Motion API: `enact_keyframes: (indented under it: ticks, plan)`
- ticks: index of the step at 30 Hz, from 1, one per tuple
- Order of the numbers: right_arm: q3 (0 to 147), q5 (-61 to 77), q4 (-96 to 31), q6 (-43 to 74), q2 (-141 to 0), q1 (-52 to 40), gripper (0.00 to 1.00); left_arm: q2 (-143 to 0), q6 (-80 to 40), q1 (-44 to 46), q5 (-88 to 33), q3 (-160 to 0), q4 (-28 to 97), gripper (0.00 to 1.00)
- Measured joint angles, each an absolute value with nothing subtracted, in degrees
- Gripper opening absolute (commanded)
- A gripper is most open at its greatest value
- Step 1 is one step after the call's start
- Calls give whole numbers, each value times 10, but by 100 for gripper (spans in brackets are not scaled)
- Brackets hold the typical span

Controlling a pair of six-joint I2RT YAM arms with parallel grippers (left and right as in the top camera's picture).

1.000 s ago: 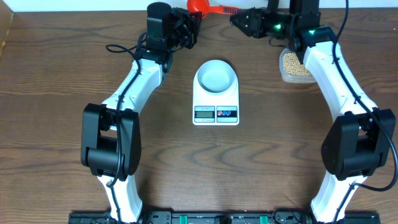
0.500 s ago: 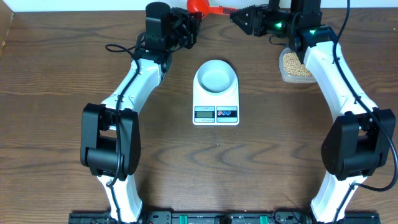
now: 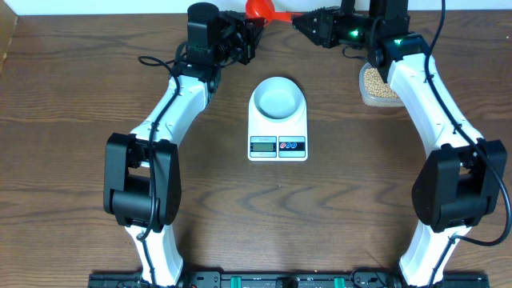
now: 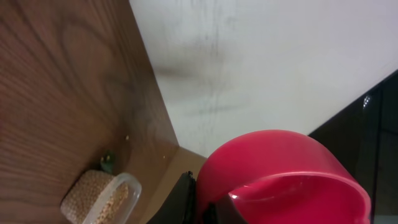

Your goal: Scoop item into bowl and weigh 50g on scale

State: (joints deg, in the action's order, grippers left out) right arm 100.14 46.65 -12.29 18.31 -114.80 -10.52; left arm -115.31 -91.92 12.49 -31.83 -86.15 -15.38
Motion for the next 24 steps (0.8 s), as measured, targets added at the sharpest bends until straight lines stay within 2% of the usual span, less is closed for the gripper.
enact_keyframes:
  ticks: [5,8,10,19,22,23,24]
  plan:
    - [1001,467,-122,182,-1148,-105,21,-1153,-919,125,-338,-861,-154,7]
    - [1001,467,-121,182,-1148,-105,7,-1153,-919,125,-349,-861,-154,7]
    - [1001,467,-121,181,-1148,-105,1,-1153,-919,125,-353,-861,-154,7]
    - [1001,471,-111,184,-1148,-105,1,-1153,-926,125,-357,-861,-153,8]
    - [1001,471,-110,202,-1148,-102,1,-1153,-929,125,-357,-861,-153,17]
    - [1001,471,-111,216,-1148,-99,1,-1153,-929,125,-359,-861,-154,27]
    - [1001,471,-111,224,-1148,-97,1,-1153,-928,125,-359,-861,-153,31]
